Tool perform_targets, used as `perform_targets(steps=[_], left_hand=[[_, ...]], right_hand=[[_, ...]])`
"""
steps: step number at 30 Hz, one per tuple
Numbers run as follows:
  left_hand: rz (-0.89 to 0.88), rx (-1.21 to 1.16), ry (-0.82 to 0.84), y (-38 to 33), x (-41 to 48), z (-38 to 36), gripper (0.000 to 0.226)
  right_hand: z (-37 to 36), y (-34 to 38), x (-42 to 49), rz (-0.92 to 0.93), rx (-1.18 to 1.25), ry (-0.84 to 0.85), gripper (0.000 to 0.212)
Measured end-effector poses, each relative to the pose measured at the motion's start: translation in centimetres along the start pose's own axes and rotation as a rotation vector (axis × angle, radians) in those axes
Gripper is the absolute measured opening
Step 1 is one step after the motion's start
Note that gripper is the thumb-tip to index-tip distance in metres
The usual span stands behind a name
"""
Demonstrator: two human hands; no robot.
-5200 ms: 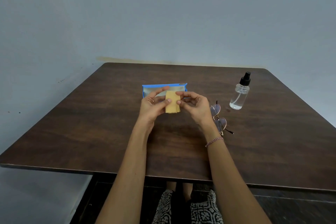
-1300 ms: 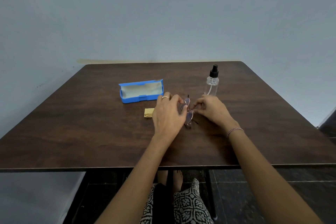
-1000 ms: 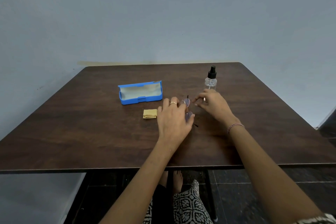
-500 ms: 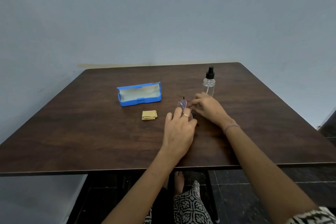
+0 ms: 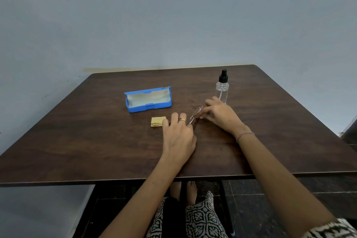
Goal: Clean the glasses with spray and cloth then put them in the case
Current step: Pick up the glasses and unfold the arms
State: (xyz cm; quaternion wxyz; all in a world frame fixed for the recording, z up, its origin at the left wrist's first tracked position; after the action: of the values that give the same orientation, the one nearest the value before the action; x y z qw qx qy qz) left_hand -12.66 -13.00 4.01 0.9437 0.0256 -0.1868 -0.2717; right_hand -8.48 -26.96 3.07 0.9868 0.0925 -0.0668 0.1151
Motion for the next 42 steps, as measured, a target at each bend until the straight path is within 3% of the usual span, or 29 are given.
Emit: perform_targets(steps=[11,21,29,36,42], left_hand=[[0.083,-0.004,0.118,1.5,1.6,-0.7,0.017],[0.135,-0.236,0.002,3.8,2.9,-0.5,0.015],[0.121,-0.557,0.072,7.3,4.5,-1.4,0.015],[0.087,-0.563,-0.052,7.8,4.7,-0.6,0.008],[0.054,-0.472,-0.16,7.5,4.6,0.1,0.004]], right_hand=[[0.1,-0.1,-0.2,0.006,-0.02,-0.068,0.01],[0.9,-0.7,-0.6,0.023,0.117,-0.186,0.006],[0.6,-1.1,-0.7,0.044,0.428,-0.163,0.01],[1.7,-1.4,-1.1,0.047,0.741,-0.263,0.02],[1.8,-2.4,-1.4,0.009,0.935,-0.336,0.006]])
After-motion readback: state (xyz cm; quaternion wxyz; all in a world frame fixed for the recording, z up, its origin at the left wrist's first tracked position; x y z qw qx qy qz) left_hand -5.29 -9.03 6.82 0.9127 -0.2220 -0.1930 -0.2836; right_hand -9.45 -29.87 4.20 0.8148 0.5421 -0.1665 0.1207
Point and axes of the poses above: each hand's wrist, its own x-axis towards the middle knuckle, its own z-axis out of the back of the hand, y = z × x, the point moved 7 cm from there along x, towards the middle knuckle, and after that the axes turned 14 degrees about y, right-handed, at the moved point
